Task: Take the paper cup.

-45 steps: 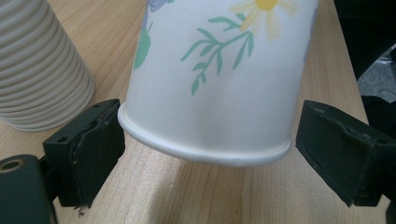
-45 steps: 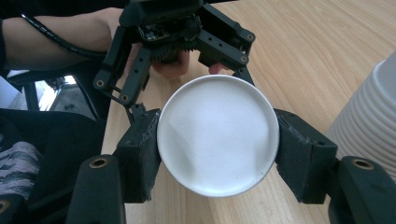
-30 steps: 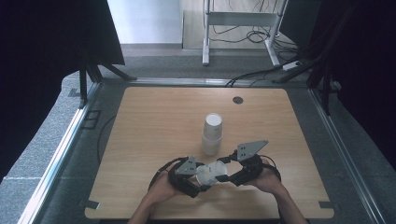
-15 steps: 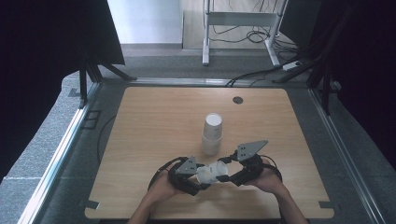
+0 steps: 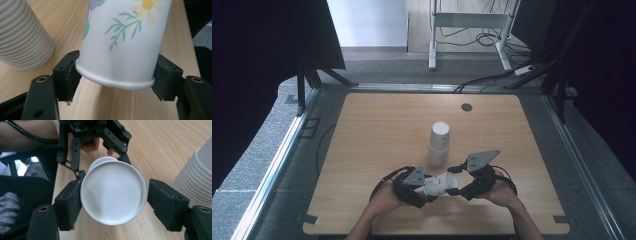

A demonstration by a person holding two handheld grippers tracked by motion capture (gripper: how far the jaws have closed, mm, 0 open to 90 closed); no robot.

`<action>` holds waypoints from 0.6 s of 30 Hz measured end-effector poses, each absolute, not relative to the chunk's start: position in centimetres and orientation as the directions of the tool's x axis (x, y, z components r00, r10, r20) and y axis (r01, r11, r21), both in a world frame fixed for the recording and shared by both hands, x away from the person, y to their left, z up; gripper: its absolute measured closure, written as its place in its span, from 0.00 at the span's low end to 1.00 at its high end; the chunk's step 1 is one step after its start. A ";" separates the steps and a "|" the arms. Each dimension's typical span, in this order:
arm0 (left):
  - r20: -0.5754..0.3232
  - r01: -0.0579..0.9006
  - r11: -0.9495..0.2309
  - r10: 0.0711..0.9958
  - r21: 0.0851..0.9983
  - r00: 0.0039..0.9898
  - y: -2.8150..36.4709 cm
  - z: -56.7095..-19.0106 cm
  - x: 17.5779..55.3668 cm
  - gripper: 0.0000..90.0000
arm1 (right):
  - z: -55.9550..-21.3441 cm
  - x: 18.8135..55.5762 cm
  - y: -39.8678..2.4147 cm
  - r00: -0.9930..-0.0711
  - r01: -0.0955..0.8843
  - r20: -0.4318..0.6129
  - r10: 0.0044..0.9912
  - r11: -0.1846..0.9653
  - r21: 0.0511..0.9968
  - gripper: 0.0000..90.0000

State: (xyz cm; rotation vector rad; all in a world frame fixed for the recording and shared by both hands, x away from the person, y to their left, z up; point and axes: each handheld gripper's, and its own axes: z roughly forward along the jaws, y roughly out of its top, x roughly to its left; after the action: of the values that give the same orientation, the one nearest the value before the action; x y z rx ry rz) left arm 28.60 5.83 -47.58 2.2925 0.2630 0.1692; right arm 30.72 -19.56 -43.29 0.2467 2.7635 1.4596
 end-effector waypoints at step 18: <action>0.154 0.067 -0.816 0.188 0.574 0.970 4.5 -44.9 28.6 0.34 | -41.9 30.3 -18.1 -0.989 0.106 -0.008 0.150 0.734 0.670 0.23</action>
State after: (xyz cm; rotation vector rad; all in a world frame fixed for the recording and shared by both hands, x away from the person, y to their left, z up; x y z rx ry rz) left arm 28.65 4.45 -44.86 2.5209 0.1796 0.2726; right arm 30.30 -18.14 -41.87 0.2118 2.8684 1.1028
